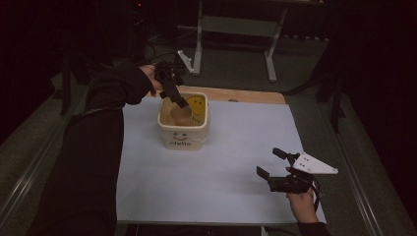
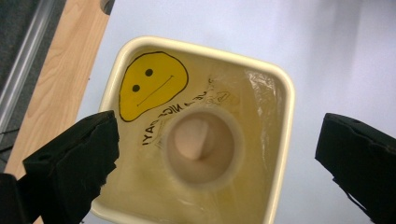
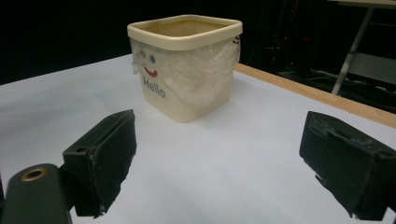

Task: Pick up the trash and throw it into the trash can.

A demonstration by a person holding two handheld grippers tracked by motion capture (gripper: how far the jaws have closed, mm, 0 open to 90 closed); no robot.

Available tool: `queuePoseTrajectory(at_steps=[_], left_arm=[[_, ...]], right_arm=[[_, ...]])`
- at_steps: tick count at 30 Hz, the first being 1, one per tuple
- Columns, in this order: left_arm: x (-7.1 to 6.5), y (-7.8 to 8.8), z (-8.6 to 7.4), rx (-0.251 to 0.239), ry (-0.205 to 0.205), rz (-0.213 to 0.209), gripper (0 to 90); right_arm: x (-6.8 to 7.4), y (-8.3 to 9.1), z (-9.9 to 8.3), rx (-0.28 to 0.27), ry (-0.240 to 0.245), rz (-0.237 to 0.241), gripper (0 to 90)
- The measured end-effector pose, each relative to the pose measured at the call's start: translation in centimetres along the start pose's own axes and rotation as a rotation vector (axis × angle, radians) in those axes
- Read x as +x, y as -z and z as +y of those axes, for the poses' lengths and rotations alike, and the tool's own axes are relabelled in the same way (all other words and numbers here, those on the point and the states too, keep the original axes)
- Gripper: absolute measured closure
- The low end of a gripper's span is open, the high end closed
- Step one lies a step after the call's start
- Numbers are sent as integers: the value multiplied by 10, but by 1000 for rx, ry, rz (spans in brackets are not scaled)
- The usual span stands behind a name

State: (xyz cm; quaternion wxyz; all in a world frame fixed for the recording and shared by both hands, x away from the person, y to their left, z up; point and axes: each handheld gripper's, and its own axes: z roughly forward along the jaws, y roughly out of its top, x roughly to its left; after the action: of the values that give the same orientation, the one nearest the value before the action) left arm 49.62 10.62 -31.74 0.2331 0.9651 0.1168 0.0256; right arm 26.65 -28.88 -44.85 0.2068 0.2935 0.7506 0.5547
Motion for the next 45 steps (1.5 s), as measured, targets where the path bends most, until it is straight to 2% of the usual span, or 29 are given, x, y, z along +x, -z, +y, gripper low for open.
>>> queuePoseTrajectory(at_steps=[1,3,5,7,13,20,26,30,34,37,38,39,42,44,45], left_arm=[[0,1,0,-10,-1,10,4],[-1,2,-1,-24,10,1,4],[-2,4,-1,-16,14,-6,4],[-4,6,-1,-15,5,14,3],[-9,14,-5,-33,19,21,3],[-15,24,-15,-43,34,21,3],[-18,32,-25,-80,51,20,3],[-30,34,-37,-96,36,26,3],[-40,33,-46,-92,30,34,3],[-47,34,-54,-121,45,13,3],[-47,34,-54,-121,45,13,3],[-53,33,-58,-134,47,19,3],[-62,32,-66,-147,65,7,3],[-62,32,-66,-147,65,7,3],[-68,28,-71,-151,72,-4,3]], right_arm=[[0,0,0,0,0,-1,105],[0,0,0,0,-1,0,106],[0,0,0,0,0,0,105],[1,0,0,1,1,-1,105],[1,0,1,-1,3,-4,105],[1,0,1,0,3,-5,106],[2,1,1,1,2,-7,106],[2,2,1,1,2,-12,106],[2,2,0,0,0,-16,105],[3,2,1,3,6,-15,106],[3,2,1,3,6,-15,106],[3,2,1,3,7,-13,105],[4,1,1,4,8,-16,105],[4,1,1,4,8,-15,105],[4,1,1,4,8,-15,106]])
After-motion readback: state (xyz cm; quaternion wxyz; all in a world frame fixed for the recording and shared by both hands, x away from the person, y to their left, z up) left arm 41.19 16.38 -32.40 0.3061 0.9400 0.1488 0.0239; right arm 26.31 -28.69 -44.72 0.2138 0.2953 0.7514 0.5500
